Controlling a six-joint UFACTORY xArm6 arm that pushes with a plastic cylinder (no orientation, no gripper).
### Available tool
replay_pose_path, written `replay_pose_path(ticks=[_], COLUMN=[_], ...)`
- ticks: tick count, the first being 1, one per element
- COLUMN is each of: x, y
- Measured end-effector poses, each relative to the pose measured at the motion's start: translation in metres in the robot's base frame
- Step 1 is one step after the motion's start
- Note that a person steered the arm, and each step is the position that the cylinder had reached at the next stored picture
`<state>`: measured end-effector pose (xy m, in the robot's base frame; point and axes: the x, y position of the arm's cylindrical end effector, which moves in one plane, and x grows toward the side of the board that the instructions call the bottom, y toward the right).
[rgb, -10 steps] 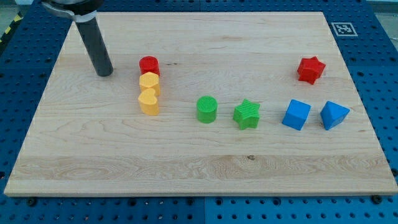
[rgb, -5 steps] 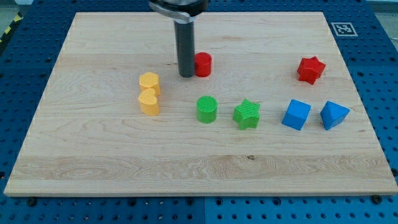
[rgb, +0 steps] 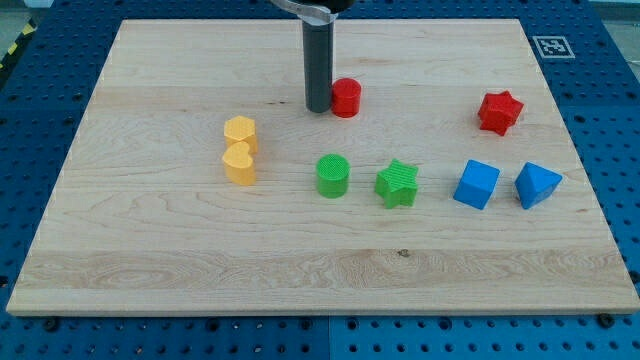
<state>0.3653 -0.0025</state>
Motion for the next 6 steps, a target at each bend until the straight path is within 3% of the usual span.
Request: replay_pose_path(ticks=[2,6], x=[-0.022,0.012], y=[0.006,0.047])
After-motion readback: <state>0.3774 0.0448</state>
